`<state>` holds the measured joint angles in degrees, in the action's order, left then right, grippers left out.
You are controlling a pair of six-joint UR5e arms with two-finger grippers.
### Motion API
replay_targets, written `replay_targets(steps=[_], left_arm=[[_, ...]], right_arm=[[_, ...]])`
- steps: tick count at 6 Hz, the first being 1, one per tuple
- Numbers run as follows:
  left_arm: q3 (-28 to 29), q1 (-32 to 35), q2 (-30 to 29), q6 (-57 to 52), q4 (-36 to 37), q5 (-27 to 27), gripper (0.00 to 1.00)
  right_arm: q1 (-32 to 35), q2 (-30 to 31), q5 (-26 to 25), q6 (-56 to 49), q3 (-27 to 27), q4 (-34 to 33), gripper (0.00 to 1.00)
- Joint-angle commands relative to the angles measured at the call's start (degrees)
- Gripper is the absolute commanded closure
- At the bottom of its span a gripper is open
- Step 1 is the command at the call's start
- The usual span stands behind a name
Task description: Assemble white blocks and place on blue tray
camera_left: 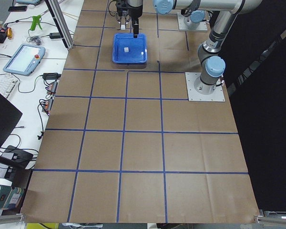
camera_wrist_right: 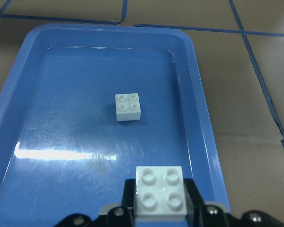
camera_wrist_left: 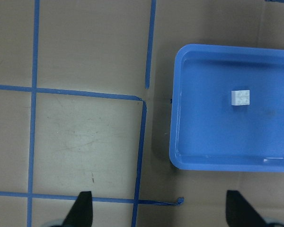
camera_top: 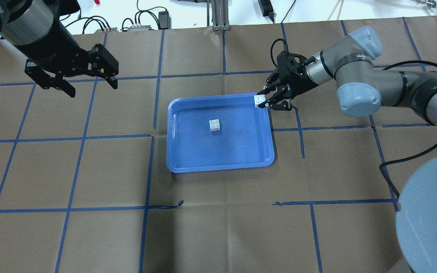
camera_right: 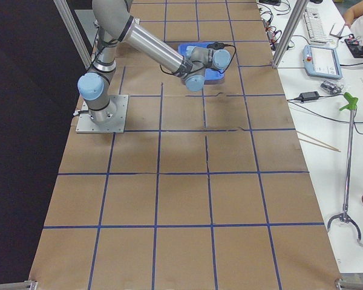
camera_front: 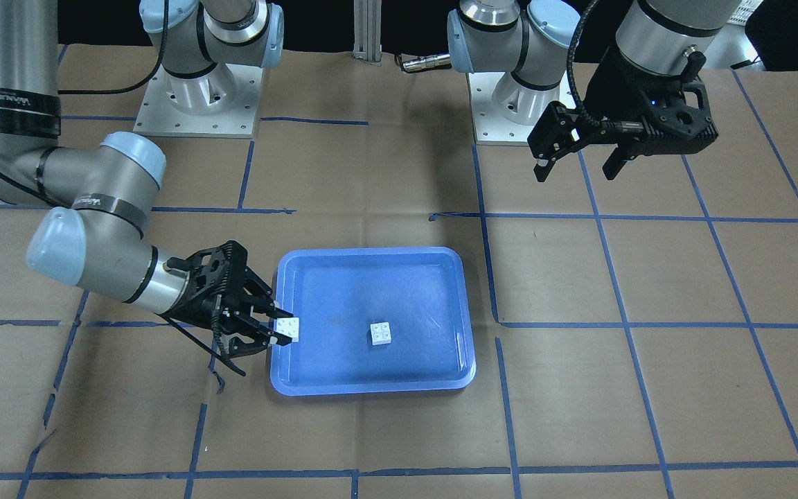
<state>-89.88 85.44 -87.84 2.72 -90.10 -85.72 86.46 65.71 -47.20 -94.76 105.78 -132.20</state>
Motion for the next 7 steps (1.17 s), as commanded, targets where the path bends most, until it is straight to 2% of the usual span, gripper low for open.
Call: replay_targets(steps=[1, 2, 3, 7], left_arm=[[0.32, 0.07, 0.04, 0.09, 0.01, 0.02, 0.01], [0.49, -0.10, 0.04, 0.09, 0.01, 0.02, 0.01], [0.50, -0.10, 0.13, 0.09, 0.01, 0.02, 0.01], [0.58, -0.01, 0.30, 0.09, -0.17, 0.20, 0.01]], right_arm=[[5.36, -2.23, -0.08, 13.66, 3.55, -15.31, 0.66], [7.04, -4.51, -0.09, 17.72, 3.65, -19.90, 0.66], [7.06, -6.36, -0.09, 18.11, 3.74, -21.60, 0.66], [6.62, -7.43, -0.17, 18.29, 3.74, -22.14, 0.67]])
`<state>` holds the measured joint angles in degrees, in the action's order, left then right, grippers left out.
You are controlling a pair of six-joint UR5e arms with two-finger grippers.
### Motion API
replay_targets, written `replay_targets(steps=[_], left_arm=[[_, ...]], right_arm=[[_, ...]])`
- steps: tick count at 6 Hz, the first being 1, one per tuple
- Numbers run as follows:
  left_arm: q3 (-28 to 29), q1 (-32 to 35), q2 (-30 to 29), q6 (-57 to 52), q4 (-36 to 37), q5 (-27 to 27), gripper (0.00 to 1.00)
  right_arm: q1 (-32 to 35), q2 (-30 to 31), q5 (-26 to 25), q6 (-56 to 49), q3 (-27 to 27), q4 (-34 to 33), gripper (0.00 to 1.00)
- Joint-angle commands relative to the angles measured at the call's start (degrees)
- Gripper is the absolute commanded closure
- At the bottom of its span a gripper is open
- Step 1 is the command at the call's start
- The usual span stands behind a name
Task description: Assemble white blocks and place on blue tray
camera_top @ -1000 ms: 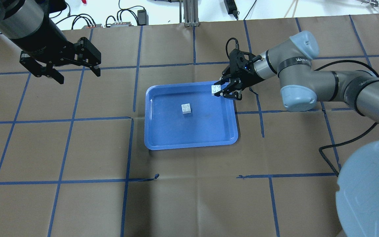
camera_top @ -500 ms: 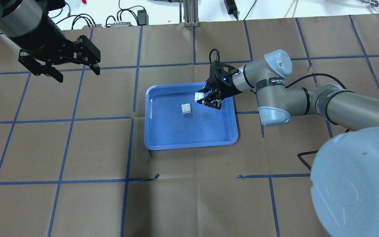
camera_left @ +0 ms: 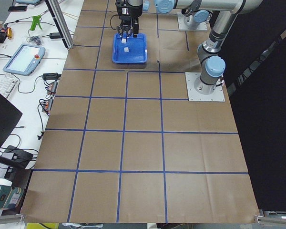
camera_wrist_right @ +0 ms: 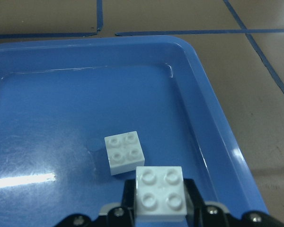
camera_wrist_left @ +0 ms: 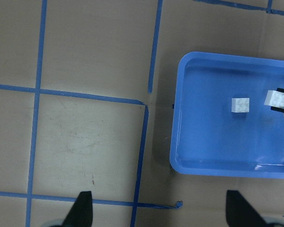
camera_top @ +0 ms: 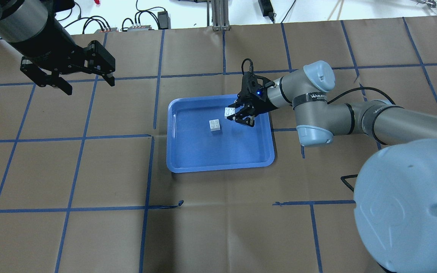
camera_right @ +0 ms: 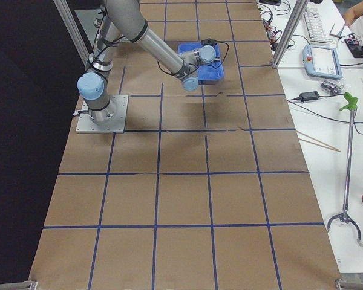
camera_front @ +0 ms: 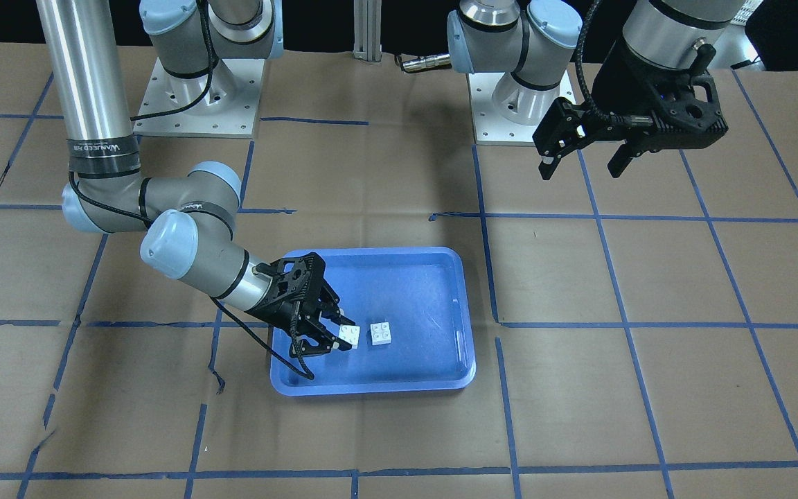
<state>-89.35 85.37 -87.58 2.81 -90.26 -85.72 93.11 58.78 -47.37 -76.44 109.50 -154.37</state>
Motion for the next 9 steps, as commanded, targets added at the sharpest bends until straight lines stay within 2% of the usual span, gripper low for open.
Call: replay_targets(steps=[1, 9], left_arm=[[0.05, -0.11, 0.05, 0.00, 0.00, 0.03, 0.01], [0.23, -0.20, 0.13, -0.09, 0.00, -0.23, 0.01]], right_arm=[[0.06, -1.72, 0.17, -0.38, -0.08, -0.14, 0.67], [0.67, -3.58, -0.09, -0.82, -0.08, -2.60, 0.66]])
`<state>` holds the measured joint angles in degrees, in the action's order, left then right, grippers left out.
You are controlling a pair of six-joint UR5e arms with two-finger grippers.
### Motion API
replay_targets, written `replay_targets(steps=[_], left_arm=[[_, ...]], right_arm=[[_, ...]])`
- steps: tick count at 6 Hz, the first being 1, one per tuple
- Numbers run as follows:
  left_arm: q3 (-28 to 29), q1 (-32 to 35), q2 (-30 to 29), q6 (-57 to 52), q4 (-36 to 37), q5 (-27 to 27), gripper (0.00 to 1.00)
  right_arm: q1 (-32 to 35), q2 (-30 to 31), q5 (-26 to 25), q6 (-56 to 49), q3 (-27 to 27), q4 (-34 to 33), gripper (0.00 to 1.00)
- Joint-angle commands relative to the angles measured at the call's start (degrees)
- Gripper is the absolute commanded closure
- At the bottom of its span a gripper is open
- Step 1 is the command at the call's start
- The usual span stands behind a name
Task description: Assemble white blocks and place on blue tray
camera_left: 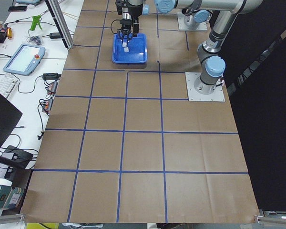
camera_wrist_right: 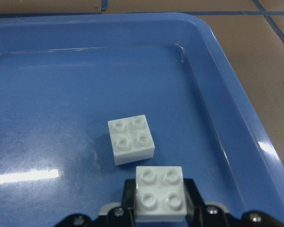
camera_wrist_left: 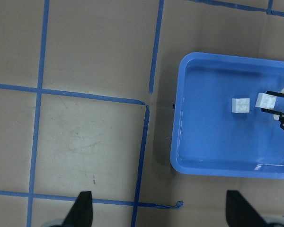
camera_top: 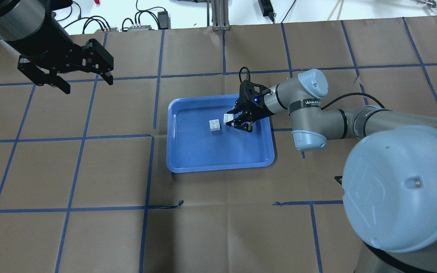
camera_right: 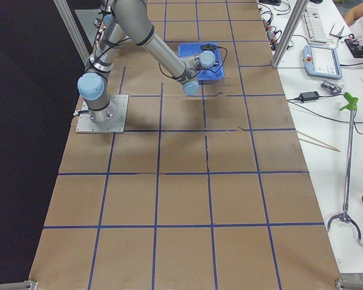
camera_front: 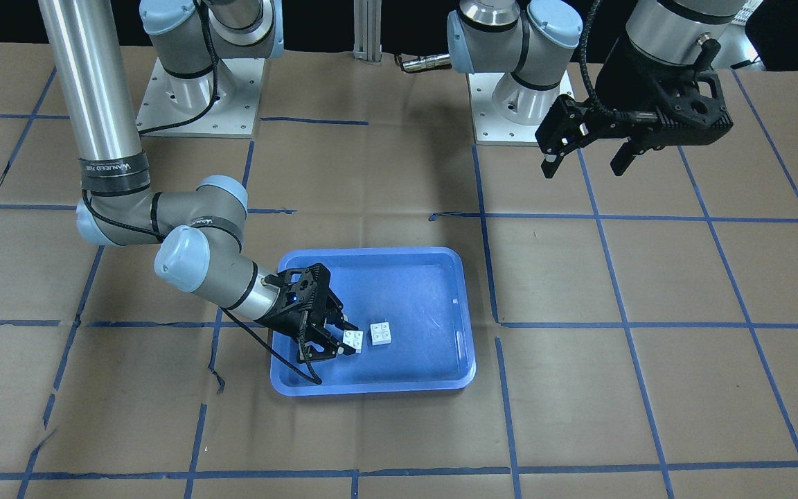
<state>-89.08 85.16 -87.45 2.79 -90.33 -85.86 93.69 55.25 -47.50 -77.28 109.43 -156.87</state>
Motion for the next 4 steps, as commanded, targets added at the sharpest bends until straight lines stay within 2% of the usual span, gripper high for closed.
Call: replay_targets(steps=[1, 4], left_arm=[[-0.04, -0.17, -0.09, -0.06, 0.24, 0.16, 0.01], [-0.04, -0.78, -0.18, -0.06, 1.11, 0.42, 0.01]], right_arm=[[0.69, -0.06, 0.04, 0.02, 0.00, -0.10, 0.66], [0.96, -0.06, 0.04, 0.02, 0.00, -0.10, 0.66]])
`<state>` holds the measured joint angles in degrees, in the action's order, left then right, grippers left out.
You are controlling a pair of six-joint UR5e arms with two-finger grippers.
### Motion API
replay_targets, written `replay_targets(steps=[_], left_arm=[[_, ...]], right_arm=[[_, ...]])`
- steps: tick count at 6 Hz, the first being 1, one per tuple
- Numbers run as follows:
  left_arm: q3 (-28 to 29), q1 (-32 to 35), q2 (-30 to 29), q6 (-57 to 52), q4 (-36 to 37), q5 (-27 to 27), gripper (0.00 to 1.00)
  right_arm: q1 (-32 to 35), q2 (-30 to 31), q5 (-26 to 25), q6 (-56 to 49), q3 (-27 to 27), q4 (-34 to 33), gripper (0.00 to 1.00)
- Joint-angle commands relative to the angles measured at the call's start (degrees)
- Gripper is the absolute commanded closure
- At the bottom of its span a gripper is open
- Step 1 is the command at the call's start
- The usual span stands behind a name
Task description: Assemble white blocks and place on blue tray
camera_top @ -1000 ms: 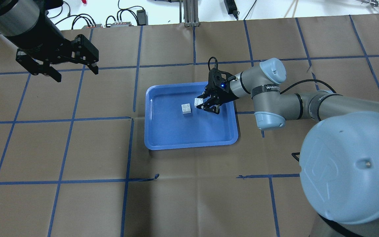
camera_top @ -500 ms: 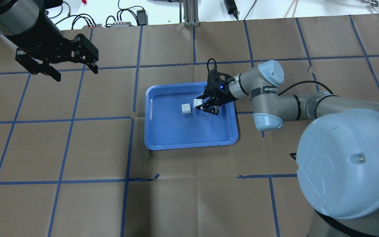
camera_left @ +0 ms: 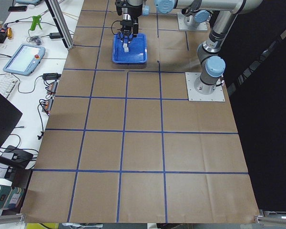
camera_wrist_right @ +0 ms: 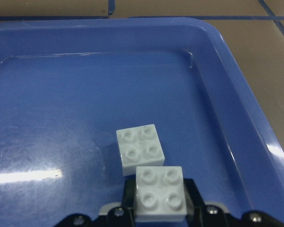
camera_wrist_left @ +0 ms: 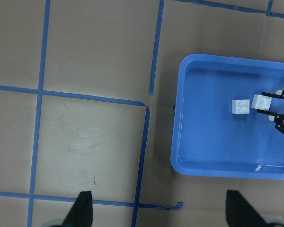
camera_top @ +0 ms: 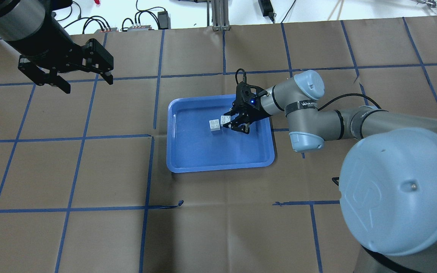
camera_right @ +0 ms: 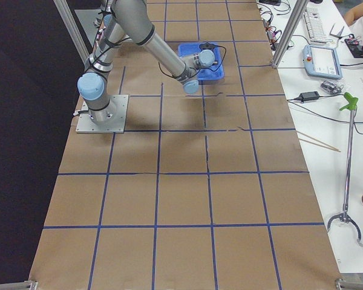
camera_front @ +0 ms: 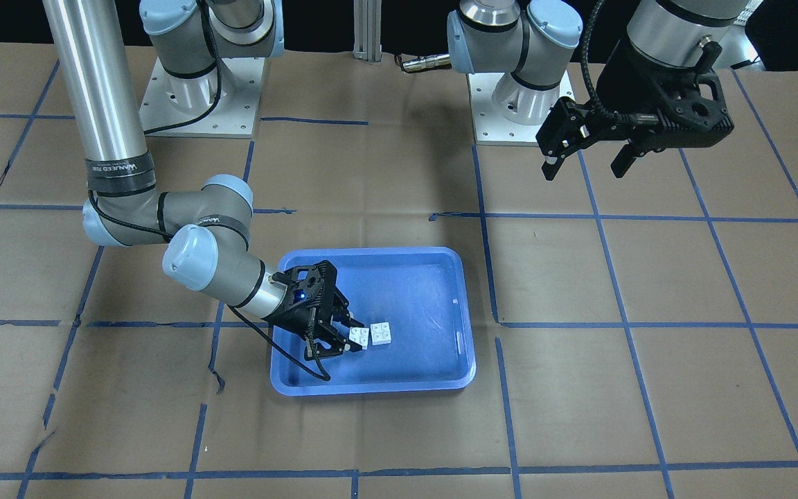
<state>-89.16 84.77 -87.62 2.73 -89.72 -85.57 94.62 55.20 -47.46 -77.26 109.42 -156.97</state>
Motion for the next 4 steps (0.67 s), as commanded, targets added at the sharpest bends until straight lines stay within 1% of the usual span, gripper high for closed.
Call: replay_targets(steps=[1, 4], left_arm=[[-0.05, -0.49, -0.01, 0.00, 0.52, 0.14, 0.01], [-0.22, -0.58, -0.01, 0.00, 0.60, -0.03, 0.01]], right_arm=[[0.13, 0.00, 0.00, 0.00, 0.09, 0.00, 0.66], [0.65, 0.00, -0.09, 0.09, 0.09, 0.00, 0.66]])
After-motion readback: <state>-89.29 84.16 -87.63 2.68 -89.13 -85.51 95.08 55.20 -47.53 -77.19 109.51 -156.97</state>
